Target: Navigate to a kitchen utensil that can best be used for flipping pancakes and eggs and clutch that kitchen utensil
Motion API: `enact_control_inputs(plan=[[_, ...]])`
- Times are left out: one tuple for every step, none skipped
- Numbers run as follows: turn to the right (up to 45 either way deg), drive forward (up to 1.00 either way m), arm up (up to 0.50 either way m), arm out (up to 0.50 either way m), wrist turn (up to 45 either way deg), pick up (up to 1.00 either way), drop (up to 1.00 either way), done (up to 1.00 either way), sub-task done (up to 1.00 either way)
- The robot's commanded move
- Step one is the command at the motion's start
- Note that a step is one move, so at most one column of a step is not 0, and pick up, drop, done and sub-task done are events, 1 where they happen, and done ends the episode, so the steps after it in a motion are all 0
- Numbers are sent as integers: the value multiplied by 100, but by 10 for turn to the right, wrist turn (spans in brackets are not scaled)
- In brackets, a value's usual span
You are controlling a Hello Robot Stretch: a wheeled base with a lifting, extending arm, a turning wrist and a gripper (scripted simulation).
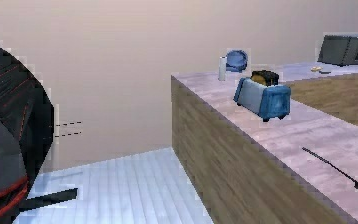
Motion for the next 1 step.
enact_control_inputs(plan=[[0,0,0,0,450,0,0,0,0]])
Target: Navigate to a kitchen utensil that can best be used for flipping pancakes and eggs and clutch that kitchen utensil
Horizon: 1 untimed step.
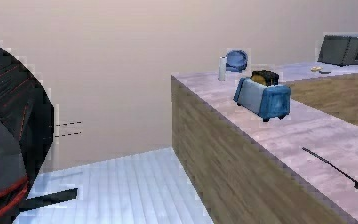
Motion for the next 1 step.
enact_control_inputs(plan=[[0,0,0,0,450,0,0,0,0]])
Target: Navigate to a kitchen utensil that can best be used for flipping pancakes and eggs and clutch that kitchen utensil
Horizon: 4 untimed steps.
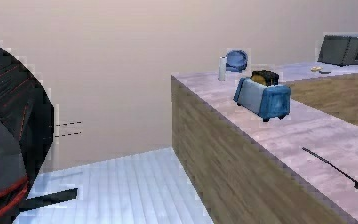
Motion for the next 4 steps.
enact_control_inputs(plan=[[0,0,0,0,390,0,0,0,0],[0,0,-14,0,0,0,0,0,0],[0,0,0,0,0,100,0,0,0],[0,0,10,0,0,0,0,0,0]])
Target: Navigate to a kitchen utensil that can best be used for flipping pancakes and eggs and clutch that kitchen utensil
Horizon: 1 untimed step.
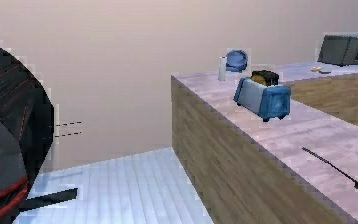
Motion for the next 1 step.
enact_control_inputs(plan=[[0,0,0,0,0,0,0,100,0]])
